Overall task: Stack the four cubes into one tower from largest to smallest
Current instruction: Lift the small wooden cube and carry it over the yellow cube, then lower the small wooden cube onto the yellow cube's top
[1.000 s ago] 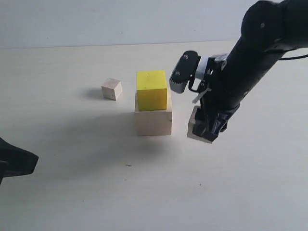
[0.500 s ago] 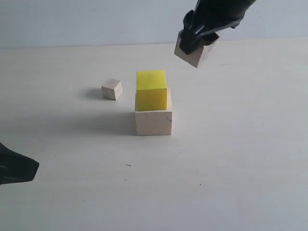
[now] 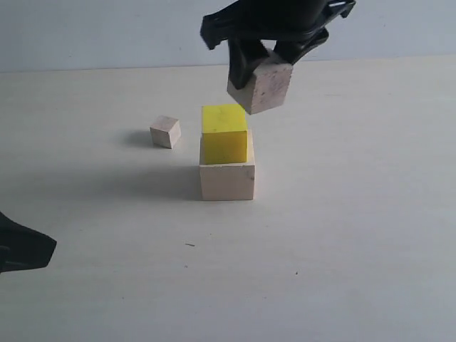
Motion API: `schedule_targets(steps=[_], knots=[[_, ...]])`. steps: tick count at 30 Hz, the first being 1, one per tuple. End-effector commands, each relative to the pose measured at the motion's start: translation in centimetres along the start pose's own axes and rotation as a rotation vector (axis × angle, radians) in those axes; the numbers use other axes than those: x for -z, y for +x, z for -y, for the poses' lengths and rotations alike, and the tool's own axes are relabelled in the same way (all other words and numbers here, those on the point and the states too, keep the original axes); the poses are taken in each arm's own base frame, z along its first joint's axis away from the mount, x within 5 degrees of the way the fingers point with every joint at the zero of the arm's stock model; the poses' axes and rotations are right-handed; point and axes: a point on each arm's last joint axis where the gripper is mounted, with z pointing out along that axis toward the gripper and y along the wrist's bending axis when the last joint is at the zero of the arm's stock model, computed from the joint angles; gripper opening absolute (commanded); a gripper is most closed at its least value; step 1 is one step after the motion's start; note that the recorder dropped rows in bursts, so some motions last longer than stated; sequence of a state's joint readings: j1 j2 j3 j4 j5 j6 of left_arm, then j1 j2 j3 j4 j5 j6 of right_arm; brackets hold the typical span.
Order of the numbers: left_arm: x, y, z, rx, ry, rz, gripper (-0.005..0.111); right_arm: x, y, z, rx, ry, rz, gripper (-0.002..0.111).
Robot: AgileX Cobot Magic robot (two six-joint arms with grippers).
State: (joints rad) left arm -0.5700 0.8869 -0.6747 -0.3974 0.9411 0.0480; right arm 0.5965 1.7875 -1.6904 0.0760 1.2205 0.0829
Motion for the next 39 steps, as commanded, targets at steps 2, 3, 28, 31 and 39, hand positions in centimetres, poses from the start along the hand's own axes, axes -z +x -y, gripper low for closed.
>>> schedule_targets(steps=[2,3,28,31,39], knots=[[0.1,0.1,-0.2,-0.011,-0.018,0.001,0.0,-1.0,-0.1,-1.8,-0.171,0.075,0.0,0.0],[0.1,0.1,-0.2,-0.013,-0.018,-0.001,0.0,-1.2,-0.1,-2.1,-0.203,0.068,-0.005,0.0],[0.0,0.0,-0.2,-0.042,-0.019,0.014,0.0,-3.0,-2.5,-3.8,-0.336,0.166,0.069,0.0],[0.0,0.0,-0.2,-0.042,-0.019,0.012,0.0,-4.0,-2.7,-3.7,-0.336,0.178,0.054,0.0],[0.0,0.0,-0.2,-0.042,-0.019,0.013,0.0,-5.5,-2.7,-3.7,-0.364,0.193,0.026,0.0]])
